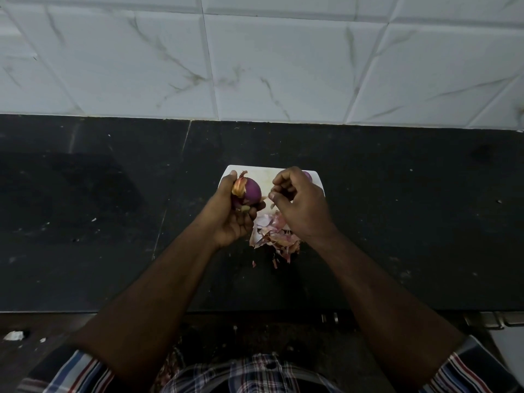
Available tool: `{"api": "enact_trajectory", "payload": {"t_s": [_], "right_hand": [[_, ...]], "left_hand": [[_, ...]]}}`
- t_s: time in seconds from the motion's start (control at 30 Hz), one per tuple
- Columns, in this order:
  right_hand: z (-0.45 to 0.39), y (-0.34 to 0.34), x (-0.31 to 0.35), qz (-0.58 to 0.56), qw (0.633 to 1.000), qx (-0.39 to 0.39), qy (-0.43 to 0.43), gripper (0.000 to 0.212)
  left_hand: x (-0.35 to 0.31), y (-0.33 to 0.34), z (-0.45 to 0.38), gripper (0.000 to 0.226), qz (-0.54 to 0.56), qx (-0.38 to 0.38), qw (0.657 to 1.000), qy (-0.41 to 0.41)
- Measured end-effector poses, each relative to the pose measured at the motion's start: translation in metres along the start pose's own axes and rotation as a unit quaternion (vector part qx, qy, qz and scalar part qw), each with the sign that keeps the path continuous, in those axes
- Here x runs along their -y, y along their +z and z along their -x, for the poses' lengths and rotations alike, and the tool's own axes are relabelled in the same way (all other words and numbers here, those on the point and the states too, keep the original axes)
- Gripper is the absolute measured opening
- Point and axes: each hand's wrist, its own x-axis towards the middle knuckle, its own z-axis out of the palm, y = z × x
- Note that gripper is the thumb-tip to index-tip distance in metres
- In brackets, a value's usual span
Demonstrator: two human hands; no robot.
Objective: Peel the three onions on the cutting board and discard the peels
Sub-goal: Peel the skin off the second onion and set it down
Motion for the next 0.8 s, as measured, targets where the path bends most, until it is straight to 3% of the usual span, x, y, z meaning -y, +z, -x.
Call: {"api": "enact_trajectory", "payload": {"t_s": [0.17,0.3,0.43,0.57,0.67,0.8], "right_hand": [[0.007,-0.009,-0.020,0.056,0.997,0.030,0.042,0.019],[0.012,-0.011,-0.024,0.076,0.995,0.046,0.051,0.020],[0.011,-0.012,-0.018,0.047,0.996,0.037,0.073,0.025],[0.009,-0.010,-0.009,-0.076,0.987,0.084,0.113,0.030],[0.008,-0.004,-0.008,-0.067,0.990,0.082,0.089,0.021],[0.004,0.000,-0.016,-0.003,0.995,0.035,0.093,0.018]], "left_hand": [[-0.004,-0.008,0.001,0.060,0.059,0.033,0.998,-0.004],[-0.002,-0.009,0.005,0.037,0.051,0.069,0.996,-0.013],[0.003,-0.012,0.005,0.040,0.026,0.088,0.996,0.001],[0.004,-0.017,0.004,0.041,-0.014,0.100,0.994,0.030],[0.005,-0.015,0.005,0.058,-0.068,0.112,0.990,0.045],[0.006,-0.014,0.007,0.059,-0.088,0.106,0.989,0.059]]}}
